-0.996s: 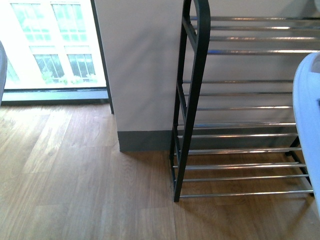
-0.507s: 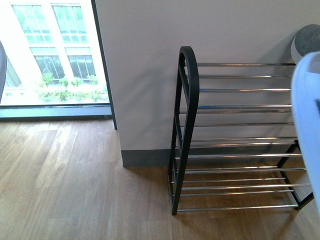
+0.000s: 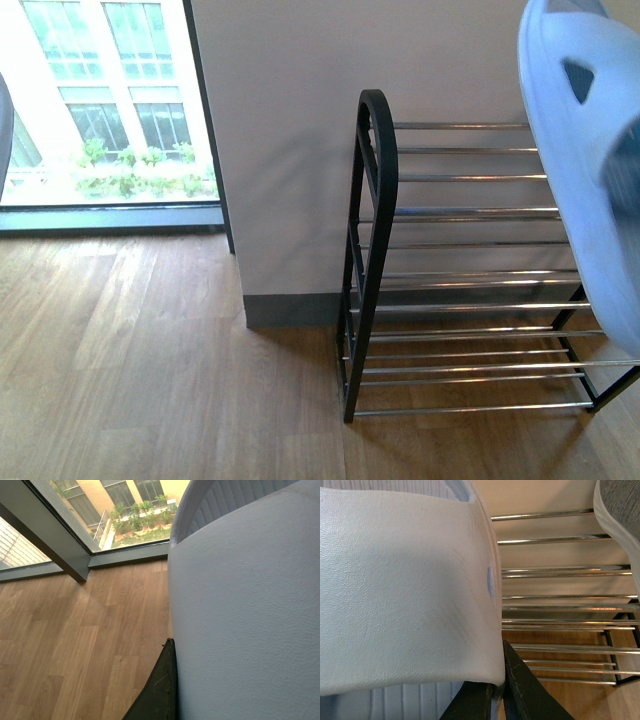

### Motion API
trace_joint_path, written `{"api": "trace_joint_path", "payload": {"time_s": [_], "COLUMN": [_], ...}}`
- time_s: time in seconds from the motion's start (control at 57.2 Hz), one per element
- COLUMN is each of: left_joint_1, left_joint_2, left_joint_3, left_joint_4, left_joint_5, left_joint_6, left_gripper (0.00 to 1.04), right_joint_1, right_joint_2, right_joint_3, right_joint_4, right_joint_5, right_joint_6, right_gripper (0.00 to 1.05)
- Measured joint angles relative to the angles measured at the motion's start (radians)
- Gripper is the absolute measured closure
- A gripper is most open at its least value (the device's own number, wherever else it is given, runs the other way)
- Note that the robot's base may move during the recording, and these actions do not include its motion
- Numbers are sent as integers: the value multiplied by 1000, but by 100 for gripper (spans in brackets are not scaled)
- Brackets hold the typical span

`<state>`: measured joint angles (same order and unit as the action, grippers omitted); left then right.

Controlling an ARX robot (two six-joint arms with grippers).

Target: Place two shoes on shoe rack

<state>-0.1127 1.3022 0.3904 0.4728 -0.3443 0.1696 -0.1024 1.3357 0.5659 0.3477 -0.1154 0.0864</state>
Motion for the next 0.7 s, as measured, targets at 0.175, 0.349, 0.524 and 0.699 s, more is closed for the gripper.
{"api": "trace_joint_path", "payload": {"time_s": [0.175, 0.349, 0.524, 0.699], "left_joint_1": [0, 0, 0, 0], "left_joint_2": [0, 0, 0, 0], "left_joint_3": [0, 0, 0, 0], "left_joint_4": [0, 0, 0, 0], "left_joint_5": [0, 0, 0, 0], "left_joint_6": [0, 0, 0, 0], "left_gripper": [103, 103, 103, 103], "right_joint_1": [20, 34, 32, 20], "right_joint_2": [193, 393, 534, 576], "right_joint_3": [240, 442, 586, 663], "right_joint_4": [-132, -225, -283, -327], "right_joint_5": [73, 164, 271, 327], "right_joint_6": [-4, -48, -144, -235], "right_gripper": [103, 103, 103, 103]}}
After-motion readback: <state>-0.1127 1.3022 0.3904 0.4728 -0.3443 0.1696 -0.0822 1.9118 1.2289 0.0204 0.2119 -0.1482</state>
